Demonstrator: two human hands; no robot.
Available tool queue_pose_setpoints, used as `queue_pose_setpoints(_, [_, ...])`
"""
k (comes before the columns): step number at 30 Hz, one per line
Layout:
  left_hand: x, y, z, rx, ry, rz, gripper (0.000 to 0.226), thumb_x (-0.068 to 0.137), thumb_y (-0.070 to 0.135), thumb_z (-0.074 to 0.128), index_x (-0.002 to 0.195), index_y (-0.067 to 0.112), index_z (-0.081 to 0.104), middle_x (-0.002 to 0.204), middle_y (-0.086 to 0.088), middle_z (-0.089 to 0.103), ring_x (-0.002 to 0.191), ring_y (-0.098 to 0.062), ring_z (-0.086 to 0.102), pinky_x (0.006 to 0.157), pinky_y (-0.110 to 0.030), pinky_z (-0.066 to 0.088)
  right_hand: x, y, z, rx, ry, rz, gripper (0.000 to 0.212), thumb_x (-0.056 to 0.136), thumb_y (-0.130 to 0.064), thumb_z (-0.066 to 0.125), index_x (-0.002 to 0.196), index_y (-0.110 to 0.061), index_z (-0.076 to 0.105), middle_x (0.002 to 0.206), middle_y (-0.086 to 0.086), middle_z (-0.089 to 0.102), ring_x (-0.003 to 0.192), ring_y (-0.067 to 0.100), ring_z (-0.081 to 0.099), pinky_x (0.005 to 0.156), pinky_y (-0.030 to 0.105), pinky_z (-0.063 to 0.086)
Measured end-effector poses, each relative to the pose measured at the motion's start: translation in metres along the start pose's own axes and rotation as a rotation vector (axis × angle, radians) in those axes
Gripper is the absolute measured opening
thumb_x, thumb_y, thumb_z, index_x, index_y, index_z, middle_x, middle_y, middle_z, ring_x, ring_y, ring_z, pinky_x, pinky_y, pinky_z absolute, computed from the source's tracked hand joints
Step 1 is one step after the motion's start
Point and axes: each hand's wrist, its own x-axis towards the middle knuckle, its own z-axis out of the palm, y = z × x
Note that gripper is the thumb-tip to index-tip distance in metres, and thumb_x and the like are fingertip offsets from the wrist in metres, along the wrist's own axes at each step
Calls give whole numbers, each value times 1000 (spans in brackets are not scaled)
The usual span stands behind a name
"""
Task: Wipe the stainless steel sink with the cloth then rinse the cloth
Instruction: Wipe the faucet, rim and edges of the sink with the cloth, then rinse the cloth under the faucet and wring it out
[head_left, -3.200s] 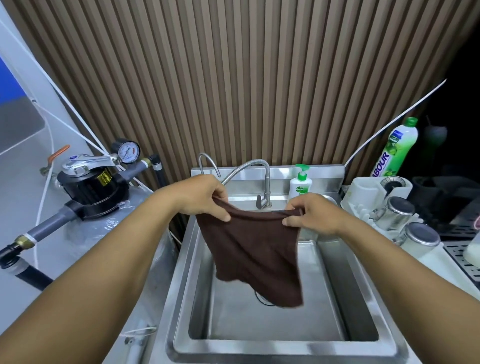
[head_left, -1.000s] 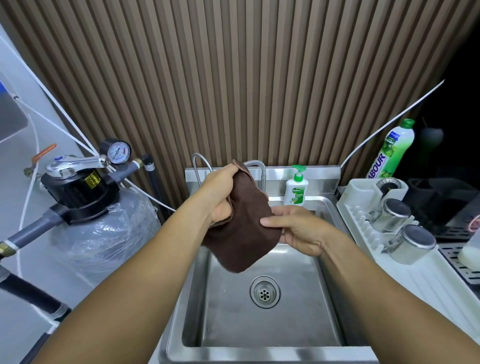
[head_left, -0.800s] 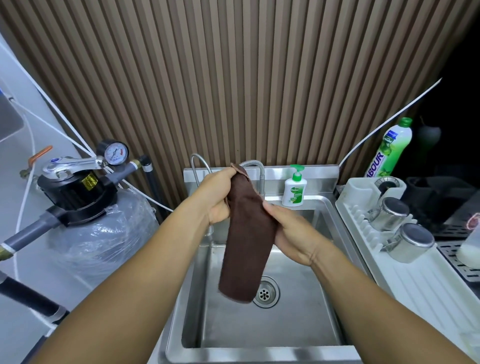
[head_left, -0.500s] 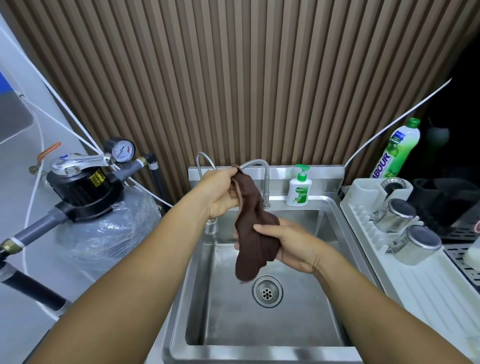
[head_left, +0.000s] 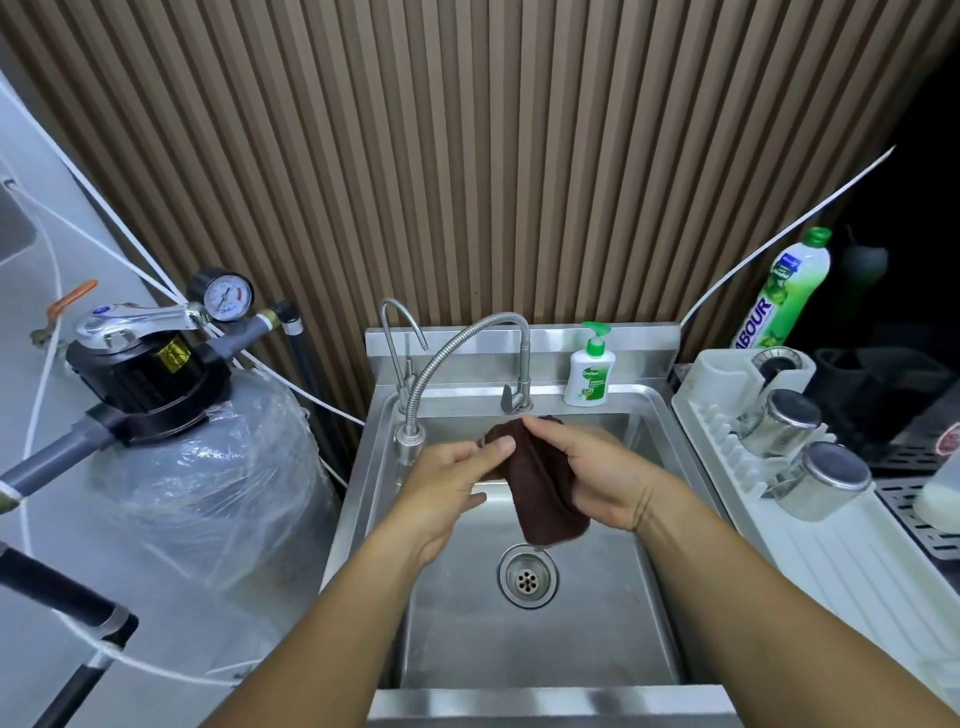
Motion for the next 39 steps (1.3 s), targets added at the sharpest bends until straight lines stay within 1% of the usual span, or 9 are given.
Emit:
queue_pose_setpoints(5, [10, -9, -8, -302, 94, 91, 17, 87, 7, 71, 82, 6, 55, 88, -18, 65, 86, -27, 61, 82, -38, 51, 0, -8, -3, -241, 68, -79, 24, 99, -31, 64, 111, -11, 71, 101, 3, 79, 90, 15, 73, 81, 29, 55])
queue_pose_setpoints(11, [11, -24, -9, -298, 170, 119, 26, 91, -1, 65, 84, 18, 48, 78, -9, 67, 67, -20, 60, 59, -31, 47, 7, 13, -8, -5, 49, -82, 10, 98, -21, 66, 101, -13, 61, 103, 15, 70, 93, 23, 70, 84, 36, 56])
queue_pose_setpoints(15, [7, -31, -11, -78, 183, 158, 28, 99, 8, 61, 117, 30, 56, 86, -12, 77, 76, -20, 72, 67, -37, 59, 11, 35, -10, -123, 87, 30, 13, 90, -2, 71, 93, -14, 67, 94, 9, 76, 89, 20, 71, 85, 38, 55])
queue_pose_setpoints(19, [5, -44, -16, 5, 172, 116, 26, 99, 15, 62, 113, 36, 69, 90, -18, 76, 82, -24, 70, 79, -45, 57, 13, 38, -16, -364, 233, 107, 15, 88, -8, 75, 103, -9, 76, 94, 10, 80, 87, 22, 73, 93, 46, 57])
queue_pose_setpoints(23, [1, -53, -14, -92, 143, 46, 16, 97, 9, 64, 106, 17, 74, 96, -11, 78, 95, -25, 73, 90, -47, 58, 17, 41, -13, -371, 304, 96, 17, 92, -23, 74, 100, -8, 71, 77, 8, 76, 67, 23, 70, 60, 34, 57])
queue_pose_setpoints(27, [0, -57, -22, -24, 92, 41, 15, 93, 7, 69, 106, 11, 72, 95, -12, 79, 90, -23, 74, 87, -35, 60, 23, 45, -14, -56, 222, 121, 22, 104, -23, 56, 105, -4, 67, 91, 16, 76, 82, 27, 73, 75, 41, 60])
queue_pose_setpoints(32, [11, -54, -43, 21, 254, 47, 10, 96, 10, 63, 97, 10, 73, 81, -15, 74, 68, -22, 71, 78, -35, 57, 19, 51, -16, -26, 144, 128, 16, 98, -14, 65, 111, -6, 67, 106, 14, 76, 101, 27, 72, 98, 47, 53])
queue_pose_setpoints(36, [35, -50, -64, 105, 492, 136, 8, 92, 16, 68, 100, 16, 70, 84, -8, 74, 71, -20, 70, 76, -35, 55, 19, 58, -21, -68, 219, 142, 15, 94, -4, 67, 108, -10, 65, 91, 9, 77, 82, 19, 73, 68, 32, 58])
queue_pose_setpoints(39, [53, -41, -74, 246, 527, 215, 24, 88, 21, 72, 108, 26, 61, 95, 13, 65, 86, -4, 65, 74, -15, 48, 18, 63, -24, -99, 262, 141, 11, 96, -11, 67, 108, -11, 67, 88, 6, 77, 79, 16, 73, 62, 29, 56])
